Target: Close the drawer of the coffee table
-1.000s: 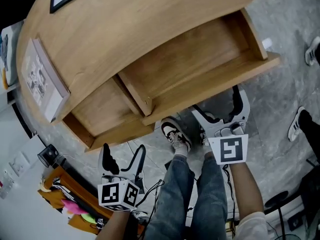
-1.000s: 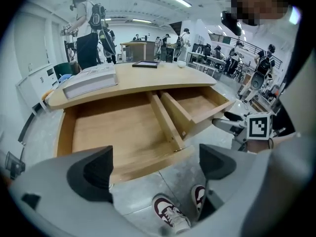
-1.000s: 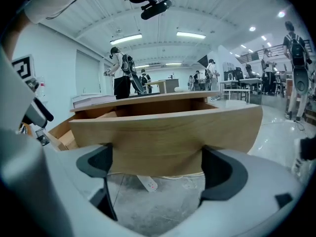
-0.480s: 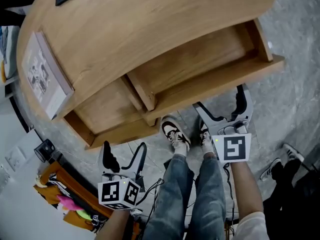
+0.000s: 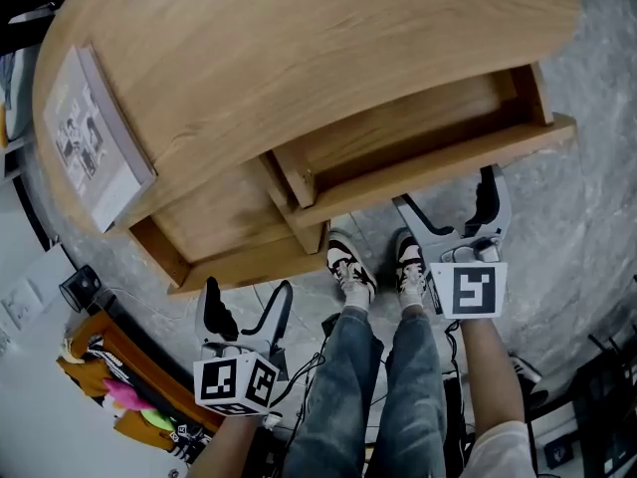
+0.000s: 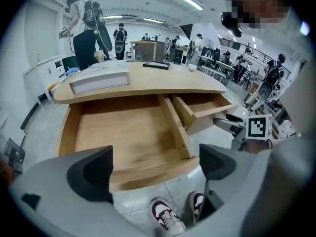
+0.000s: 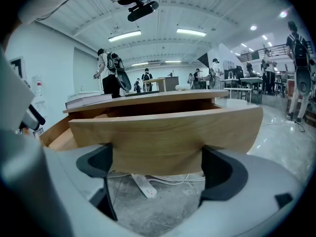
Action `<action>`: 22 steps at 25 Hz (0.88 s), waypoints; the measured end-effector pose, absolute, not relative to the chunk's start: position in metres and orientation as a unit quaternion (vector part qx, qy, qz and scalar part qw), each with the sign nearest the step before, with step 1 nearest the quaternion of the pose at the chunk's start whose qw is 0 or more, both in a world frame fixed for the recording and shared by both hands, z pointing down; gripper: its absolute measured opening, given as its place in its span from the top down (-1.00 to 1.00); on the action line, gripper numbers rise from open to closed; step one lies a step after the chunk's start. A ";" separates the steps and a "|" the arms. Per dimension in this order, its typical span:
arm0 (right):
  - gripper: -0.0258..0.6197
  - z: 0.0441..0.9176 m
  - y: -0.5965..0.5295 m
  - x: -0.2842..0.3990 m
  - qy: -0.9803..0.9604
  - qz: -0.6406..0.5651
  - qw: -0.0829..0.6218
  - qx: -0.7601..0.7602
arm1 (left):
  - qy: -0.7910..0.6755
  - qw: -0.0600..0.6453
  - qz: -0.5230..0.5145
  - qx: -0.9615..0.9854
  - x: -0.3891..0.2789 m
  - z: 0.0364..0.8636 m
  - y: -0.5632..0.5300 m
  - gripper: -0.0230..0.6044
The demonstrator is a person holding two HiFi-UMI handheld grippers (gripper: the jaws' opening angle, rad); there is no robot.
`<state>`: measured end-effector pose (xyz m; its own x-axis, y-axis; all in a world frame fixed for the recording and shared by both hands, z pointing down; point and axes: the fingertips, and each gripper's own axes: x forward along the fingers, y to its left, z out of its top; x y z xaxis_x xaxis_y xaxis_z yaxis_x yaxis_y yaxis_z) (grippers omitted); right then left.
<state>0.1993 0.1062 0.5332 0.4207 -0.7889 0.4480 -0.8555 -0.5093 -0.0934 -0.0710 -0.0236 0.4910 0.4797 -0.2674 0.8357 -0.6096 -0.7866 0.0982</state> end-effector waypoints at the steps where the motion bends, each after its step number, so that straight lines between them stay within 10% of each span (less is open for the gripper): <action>1: -0.84 0.533 0.105 0.201 -0.492 0.221 0.079 0.838 | -0.263 0.197 0.437 0.837 -0.071 0.491 -0.024 -0.79; 22: -0.85 0.535 0.056 0.236 -0.486 0.224 0.079 0.841 | -0.298 0.231 0.421 0.825 -0.080 0.492 -0.042 -0.79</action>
